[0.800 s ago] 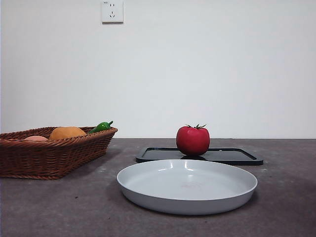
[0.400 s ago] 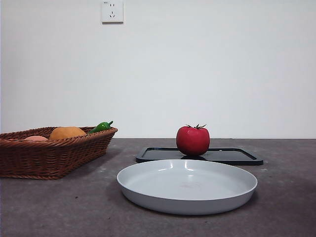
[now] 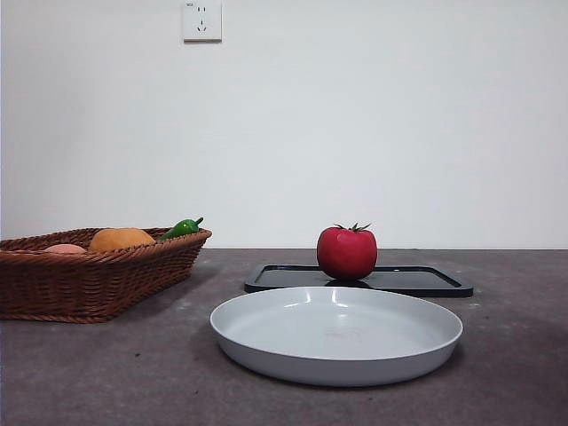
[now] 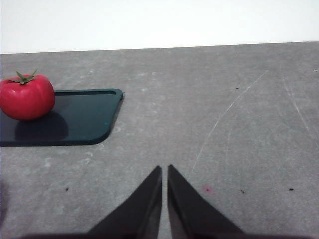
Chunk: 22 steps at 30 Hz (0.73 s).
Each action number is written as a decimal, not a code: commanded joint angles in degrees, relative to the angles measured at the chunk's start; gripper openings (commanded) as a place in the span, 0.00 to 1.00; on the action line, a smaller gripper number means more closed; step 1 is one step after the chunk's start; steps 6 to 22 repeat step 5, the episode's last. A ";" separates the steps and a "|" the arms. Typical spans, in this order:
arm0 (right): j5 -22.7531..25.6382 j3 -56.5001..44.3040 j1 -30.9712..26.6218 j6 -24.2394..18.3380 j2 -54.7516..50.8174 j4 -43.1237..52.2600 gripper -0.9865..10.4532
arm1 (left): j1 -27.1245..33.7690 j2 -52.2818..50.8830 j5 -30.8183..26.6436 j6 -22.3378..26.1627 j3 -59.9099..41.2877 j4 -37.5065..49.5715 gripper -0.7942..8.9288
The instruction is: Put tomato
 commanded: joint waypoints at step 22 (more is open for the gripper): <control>0.17 -0.28 -0.02 0.59 -0.15 0.57 0.09 | 0.11 -0.13 0.04 -0.28 -1.18 -0.39 0.09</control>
